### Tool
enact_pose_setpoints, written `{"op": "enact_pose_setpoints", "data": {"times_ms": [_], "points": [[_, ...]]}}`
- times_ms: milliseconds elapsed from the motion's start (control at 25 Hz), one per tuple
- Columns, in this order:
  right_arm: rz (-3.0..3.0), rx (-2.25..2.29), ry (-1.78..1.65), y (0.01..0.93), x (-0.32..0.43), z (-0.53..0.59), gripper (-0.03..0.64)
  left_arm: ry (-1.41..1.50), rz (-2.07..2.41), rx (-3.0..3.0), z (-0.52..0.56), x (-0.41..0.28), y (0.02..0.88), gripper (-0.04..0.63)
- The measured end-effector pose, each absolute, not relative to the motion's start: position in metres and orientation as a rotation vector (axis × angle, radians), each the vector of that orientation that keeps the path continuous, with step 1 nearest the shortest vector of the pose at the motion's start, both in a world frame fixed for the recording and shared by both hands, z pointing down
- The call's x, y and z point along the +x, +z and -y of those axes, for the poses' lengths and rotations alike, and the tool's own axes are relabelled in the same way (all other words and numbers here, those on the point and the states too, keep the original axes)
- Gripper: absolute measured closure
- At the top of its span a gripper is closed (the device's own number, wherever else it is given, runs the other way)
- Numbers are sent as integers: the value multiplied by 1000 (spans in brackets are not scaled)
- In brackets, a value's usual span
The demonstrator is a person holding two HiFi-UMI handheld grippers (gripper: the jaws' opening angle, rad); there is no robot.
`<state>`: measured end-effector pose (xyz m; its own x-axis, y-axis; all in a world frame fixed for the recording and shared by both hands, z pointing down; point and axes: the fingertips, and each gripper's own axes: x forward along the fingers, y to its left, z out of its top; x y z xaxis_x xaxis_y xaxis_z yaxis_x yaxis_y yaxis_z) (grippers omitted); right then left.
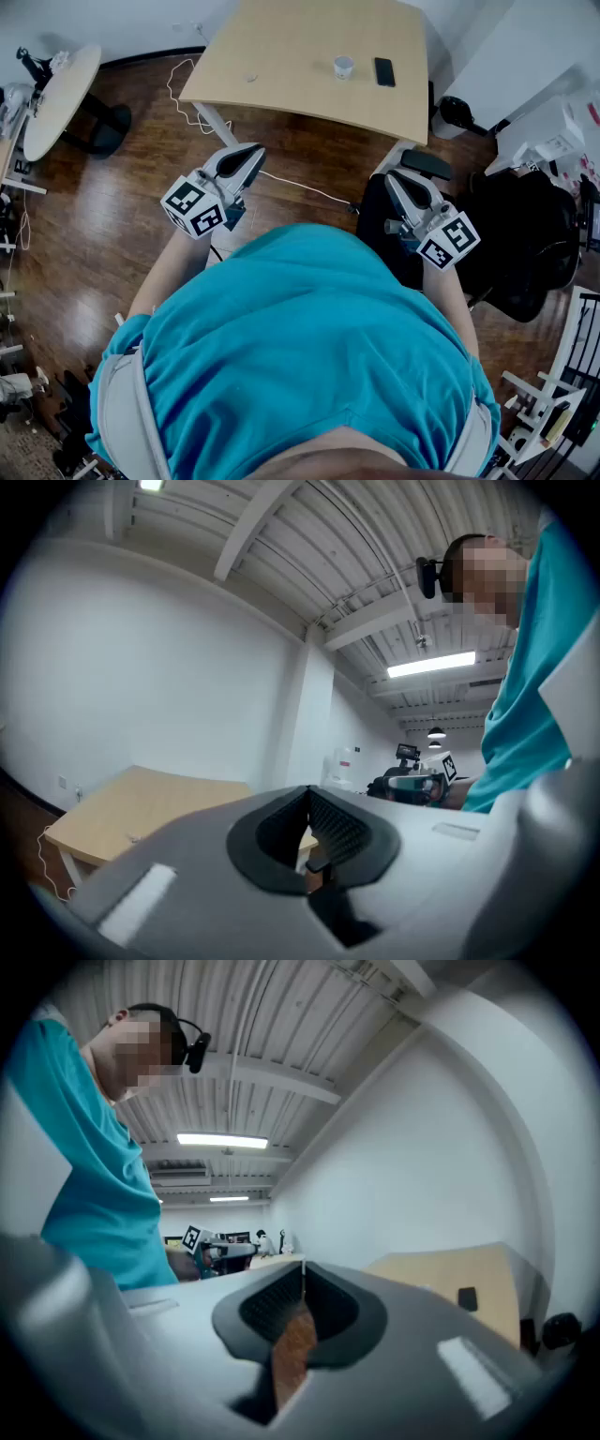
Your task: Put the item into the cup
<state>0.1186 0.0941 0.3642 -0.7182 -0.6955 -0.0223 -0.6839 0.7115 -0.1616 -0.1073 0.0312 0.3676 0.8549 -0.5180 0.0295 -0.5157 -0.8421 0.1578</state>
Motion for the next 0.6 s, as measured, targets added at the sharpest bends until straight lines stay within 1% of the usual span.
{"op": "enact_pose_setpoints", "data": {"times_ms": [120,240,440,600], "points": [[-2862,-1183,-170,360,133,-73,609,-26,830,2854,-6,-93,366,591],[-2872,-1198,-157,357,133,-48,604,-20,847,2860,18,-95,362,591],[-2861,-1197,-171,357,108,12,595,17,864,2873,84,-125,379,591],[-2825,-1243,-154,363,83,82,595,112,866,2913,160,-153,425,589]]}}
